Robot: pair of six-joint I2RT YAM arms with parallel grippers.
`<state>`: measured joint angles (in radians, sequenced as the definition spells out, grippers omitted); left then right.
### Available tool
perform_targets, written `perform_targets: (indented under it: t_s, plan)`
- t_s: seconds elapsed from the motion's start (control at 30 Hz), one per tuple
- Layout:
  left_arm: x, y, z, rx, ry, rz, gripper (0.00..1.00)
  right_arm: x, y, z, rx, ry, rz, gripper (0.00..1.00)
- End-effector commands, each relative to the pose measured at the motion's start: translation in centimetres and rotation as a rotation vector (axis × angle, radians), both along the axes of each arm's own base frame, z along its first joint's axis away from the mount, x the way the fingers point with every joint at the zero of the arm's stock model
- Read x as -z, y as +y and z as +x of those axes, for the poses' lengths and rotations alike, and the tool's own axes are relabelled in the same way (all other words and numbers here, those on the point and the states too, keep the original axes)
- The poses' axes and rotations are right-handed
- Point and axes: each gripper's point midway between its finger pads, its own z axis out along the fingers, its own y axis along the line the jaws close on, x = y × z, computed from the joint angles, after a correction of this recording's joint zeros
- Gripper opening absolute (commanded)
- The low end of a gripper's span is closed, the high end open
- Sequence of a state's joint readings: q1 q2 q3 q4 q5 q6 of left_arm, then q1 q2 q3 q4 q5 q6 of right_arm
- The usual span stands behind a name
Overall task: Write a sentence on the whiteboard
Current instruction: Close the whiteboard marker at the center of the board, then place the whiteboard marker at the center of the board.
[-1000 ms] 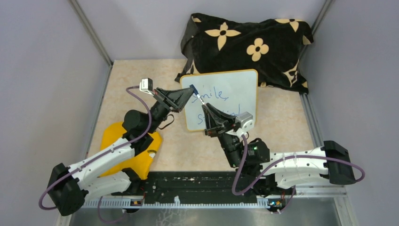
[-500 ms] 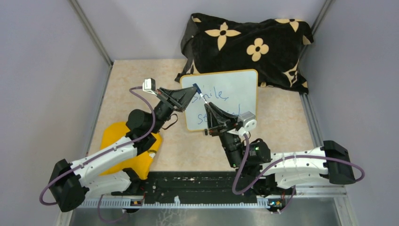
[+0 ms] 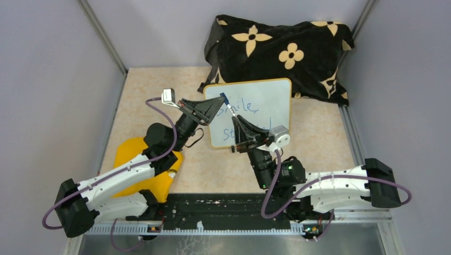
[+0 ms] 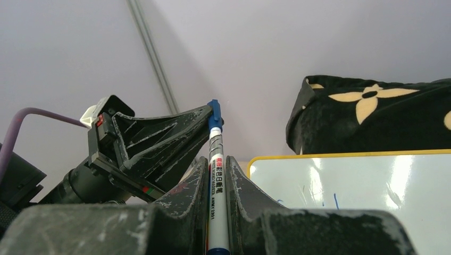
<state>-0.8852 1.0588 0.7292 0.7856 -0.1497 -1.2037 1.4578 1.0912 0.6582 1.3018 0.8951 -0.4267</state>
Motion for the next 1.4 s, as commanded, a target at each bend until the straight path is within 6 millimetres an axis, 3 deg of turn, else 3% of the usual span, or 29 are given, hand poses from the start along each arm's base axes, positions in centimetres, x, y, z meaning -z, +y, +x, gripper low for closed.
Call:
perform_targets:
  t_s: [0.0, 0.63, 1.03, 1.23, 1.37]
  plan:
    - [0.6, -3.1, -4.5, 0.187, -0.082, 0.111, 0.0, -2.1, -0.4, 0.4, 0.026, 0.005, 0.058, 0.0]
    - [1.8, -4.9, -7.2, 0.281, -0.111, 0.144, 0.0, -2.5, -1.0, 0.6, 0.067, -0.008, 0.061, 0.0]
    - [1.0, -2.4, -6.1, 0.16, -0.106, 0.084, 0.01, -2.5, -1.6, 0.4, 0.053, -0.024, 0.06, 0.0]
    - [0.8, -1.2, -5.7, 0.101, -0.105, 0.065, 0.47, -2.6, -1.6, 0.0, 0.019, -0.038, 0.06, 0.0]
    - [0.5, -0.5, -5.6, 0.072, -0.114, 0.062, 0.69, -2.7, -1.6, -0.3, -0.005, -0.045, 0.06, 0.0]
